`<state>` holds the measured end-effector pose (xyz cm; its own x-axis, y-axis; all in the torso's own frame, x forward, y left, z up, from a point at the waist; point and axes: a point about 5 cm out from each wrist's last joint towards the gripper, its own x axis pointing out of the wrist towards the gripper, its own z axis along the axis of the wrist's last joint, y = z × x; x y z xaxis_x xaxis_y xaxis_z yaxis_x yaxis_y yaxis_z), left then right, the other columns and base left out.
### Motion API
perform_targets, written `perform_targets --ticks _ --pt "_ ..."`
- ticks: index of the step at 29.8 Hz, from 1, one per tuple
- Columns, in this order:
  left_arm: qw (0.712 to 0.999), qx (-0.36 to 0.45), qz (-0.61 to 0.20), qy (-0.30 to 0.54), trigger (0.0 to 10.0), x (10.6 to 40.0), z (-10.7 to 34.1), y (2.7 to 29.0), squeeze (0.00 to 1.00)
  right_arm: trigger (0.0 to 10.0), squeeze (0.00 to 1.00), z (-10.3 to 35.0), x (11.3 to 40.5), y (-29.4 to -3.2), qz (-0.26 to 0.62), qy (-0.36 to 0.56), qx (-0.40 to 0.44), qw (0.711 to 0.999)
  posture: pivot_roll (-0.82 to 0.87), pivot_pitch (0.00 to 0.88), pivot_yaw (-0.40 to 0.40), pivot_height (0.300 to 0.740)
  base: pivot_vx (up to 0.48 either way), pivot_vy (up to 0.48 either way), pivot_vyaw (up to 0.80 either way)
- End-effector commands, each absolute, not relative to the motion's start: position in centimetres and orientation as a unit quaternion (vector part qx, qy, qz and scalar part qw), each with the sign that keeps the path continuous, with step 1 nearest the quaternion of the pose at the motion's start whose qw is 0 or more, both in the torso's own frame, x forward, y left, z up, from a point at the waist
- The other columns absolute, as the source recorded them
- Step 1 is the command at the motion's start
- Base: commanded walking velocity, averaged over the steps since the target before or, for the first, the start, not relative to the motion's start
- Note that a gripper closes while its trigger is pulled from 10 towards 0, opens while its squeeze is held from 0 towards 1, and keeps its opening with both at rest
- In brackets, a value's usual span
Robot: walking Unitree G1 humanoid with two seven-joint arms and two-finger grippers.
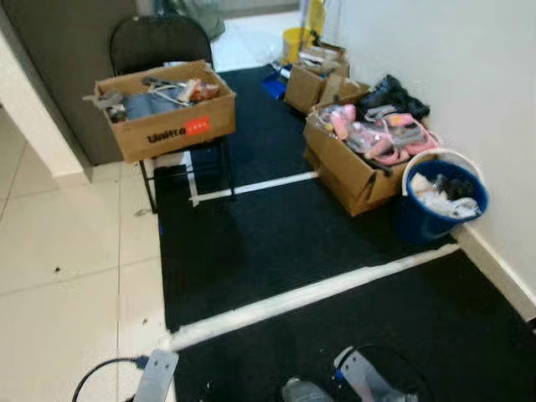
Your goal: Picking trash to rubbish bin
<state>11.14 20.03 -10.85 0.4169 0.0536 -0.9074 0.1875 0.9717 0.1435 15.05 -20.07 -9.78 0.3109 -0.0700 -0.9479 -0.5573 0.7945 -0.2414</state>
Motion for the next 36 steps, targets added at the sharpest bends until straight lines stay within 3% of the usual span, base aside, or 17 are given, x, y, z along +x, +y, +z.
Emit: perform_targets --ticks 1,10,15,19,24,28,29,31,33,35,36 --pt "0.827 0.12 -0.047 0.547 10.0 10.8 -11.0 20.1 0.0 10.0 0.0 -10.2 14.2 -19.5 0.167 0.575 -0.265 0.756 -0.03 0.052 0.06 0.74 0.0 0.0 -0.74" --pt "0.829 0.104 -0.028 0.548 10.0 10.7 -11.0 20.2 0.0 10.0 0.0 -10.0 14.6 -19.4 0.16 0.567 -0.259 0.765 -0.01 0.053 0.05 0.74 0.0 0.0 -0.74" --pt "0.828 0.104 -0.02 0.55 10.0 10.5 -11.0 20.4 0.0 10.0 0.0 -9.4 16.6 -18.2 0.134 0.525 -0.203 0.815 0.01 0.055 0.046 0.74 0.0 0.0 -0.16" --pt "0.827 0.103 -0.016 0.552 10.0 10.4 -11.0 20.5 0.0 10.0 0.0 -8.7 18.3 -17.1 0.151 0.496 -0.179 0.836 0.01 0.054 0.051 0.74 0.0 0.0 0.0" --pt "0.829 0.108 0.017 0.549 10.0 10.5 -10.8 21.5 0.0 10.0 0.0 -5.5 23.9 -14.1 0.198 0.416 -0.158 0.873 0.01 0.048 0.052 0.74 0.0 0.0 0.69" --pt "0.832 0.1 0.033 0.544 10.0 10.7 -10.7 22.0 0.0 10.0 0.0 -4.3 25.5 -13.1 0.211 0.386 -0.139 0.887 0.01 0.048 0.052 0.74 0.0 0.0 0.68" --pt "0.835 0.094 0.047 0.54 10.0 10.8 -10.5 22.5 0.0 10.0 0.0 -2.7 27.2 -11.6 0.226 0.346 -0.1 0.905 0.03 0.049 0.051 0.74 0.0 0.0 0.66" --pt "0.836 0.092 0.05 0.539 10.0 10.8 -10.5 22.6 0.0 10.0 0.0 -2.4 27.6 -11.3 0.229 0.336 -0.091 0.909 0.03 0.049 0.051 0.74 0.0 0.0 0.66" --pt "0.835 0.092 0.054 0.539 10.0 10.7 -10.4 23.1 0.0 10.0 0.0 -0.2 29.4 -9.4 0.248 0.283 -0.014 0.926 0.03 0.05 0.052 0.74 0.0 0.0 0.0" --pt "0.835 0.092 0.054 0.539 10.0 10.7 -10.4 23.1 0.0 10.0 0.0 0.0 29.6 -9.2 0.25 0.278 -0.007 0.927 0.03 0.05 0.052 0.74 0.0 0.0 0.0" --pt "0.834 0.091 0.055 0.541 10.0 10.5 -10.4 23.2 0.0 10.0 0.0 1.7 30.7 -7.9 0.273 0.243 0.044 0.93 0.04 0.051 0.055 0.74 0.315 0.0 0.0"
